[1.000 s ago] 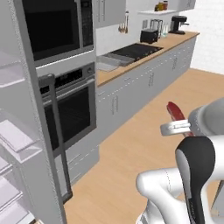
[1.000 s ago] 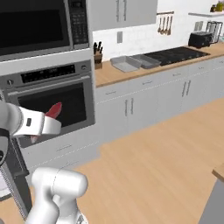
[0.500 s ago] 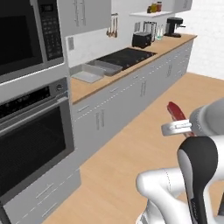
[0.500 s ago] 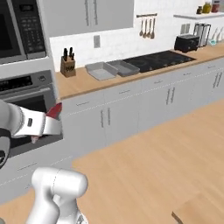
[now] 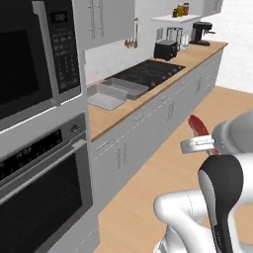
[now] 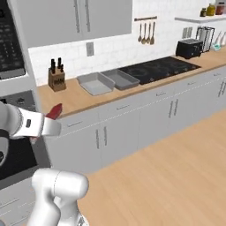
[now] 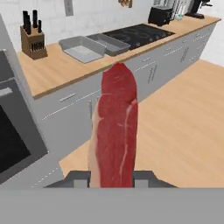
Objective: Place one avocado and one steak in each tupperware on the nearby counter, to pack two identical lunches.
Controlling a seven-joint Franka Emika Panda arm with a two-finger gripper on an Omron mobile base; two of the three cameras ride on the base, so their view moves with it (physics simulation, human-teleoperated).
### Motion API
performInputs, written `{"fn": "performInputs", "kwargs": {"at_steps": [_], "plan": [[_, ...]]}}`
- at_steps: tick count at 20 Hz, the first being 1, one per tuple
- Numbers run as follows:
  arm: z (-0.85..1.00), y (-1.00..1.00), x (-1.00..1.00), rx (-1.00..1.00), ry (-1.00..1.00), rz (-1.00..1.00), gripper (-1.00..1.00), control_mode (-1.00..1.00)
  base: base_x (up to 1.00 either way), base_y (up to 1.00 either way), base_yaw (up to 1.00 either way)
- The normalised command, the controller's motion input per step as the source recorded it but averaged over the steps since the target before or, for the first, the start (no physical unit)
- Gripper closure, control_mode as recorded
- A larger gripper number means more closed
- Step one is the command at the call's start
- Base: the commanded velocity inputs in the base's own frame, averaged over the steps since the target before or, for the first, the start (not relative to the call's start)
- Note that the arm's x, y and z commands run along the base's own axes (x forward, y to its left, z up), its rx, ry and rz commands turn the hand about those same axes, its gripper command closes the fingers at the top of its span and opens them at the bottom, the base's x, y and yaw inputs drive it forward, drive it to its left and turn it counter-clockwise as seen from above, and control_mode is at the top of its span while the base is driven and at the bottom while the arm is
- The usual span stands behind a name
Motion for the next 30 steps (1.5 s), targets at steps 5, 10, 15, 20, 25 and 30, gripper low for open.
{"fn": "performInputs", "kwargs": {"at_steps": [5, 10, 15, 20, 25, 30], "plan": [[0.00, 0.00, 0.00, 0.00, 0.00, 0.00, 1.00, 1.00, 1.00, -0.21, 0.08], [0.00, 0.00, 0.00, 0.00, 0.00, 0.00, 1.00, 1.00, 1.00, -0.47, 0.28], [0.00, 0.00, 0.00, 0.00, 0.00, 0.00, 1.00, 1.00, 0.98, -0.49, 0.61], [0.00, 0.00, 0.00, 0.00, 0.00, 0.00, 1.00, 1.00, 0.68, -0.21, 0.89], [0.00, 0.00, 0.00, 0.00, 0.00, 0.00, 1.00, 1.00, 0.38, -0.69, 0.71], [0.00, 0.00, 0.00, 0.00, 0.00, 0.00, 1.00, 1.00, 0.08, -0.90, 0.33]]}}
